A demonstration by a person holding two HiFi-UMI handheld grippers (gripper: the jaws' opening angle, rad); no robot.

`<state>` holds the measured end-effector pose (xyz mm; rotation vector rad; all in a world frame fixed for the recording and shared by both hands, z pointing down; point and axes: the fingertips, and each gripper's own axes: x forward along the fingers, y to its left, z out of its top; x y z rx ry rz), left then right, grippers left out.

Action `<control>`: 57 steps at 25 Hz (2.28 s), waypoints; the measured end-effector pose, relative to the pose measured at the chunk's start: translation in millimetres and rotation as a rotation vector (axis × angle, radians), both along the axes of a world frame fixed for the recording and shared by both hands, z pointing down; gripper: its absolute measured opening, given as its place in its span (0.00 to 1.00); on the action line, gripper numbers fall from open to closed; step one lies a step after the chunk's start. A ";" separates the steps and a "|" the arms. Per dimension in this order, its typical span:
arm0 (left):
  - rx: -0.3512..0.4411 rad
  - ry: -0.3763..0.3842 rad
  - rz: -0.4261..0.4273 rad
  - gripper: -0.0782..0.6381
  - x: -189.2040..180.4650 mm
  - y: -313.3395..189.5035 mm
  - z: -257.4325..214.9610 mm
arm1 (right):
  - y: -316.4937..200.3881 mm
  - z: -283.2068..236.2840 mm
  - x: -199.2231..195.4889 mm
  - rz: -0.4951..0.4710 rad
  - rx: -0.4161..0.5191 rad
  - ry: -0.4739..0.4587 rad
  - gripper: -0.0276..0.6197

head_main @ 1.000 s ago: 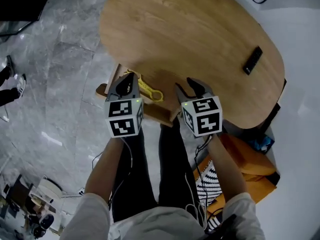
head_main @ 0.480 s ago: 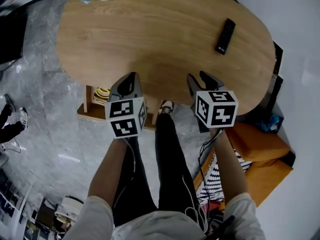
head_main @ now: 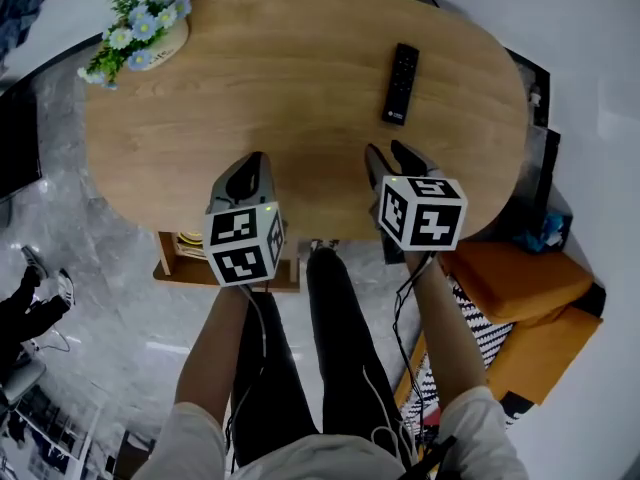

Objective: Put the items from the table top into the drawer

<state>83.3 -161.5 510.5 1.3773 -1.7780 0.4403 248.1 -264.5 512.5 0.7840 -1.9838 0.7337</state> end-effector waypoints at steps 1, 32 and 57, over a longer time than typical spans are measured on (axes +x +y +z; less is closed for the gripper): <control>0.001 -0.003 0.008 0.12 -0.4 -6.6 0.7 | -8.4 0.6 0.9 0.022 0.006 -0.002 0.29; -0.009 -0.030 0.042 0.12 -19.2 -54.7 13.9 | -104.6 53.9 7.0 0.283 0.056 0.142 0.36; -0.040 -0.029 -0.046 0.12 -36.0 27.4 17.5 | -63.3 43.4 -9.5 0.163 0.010 0.109 0.33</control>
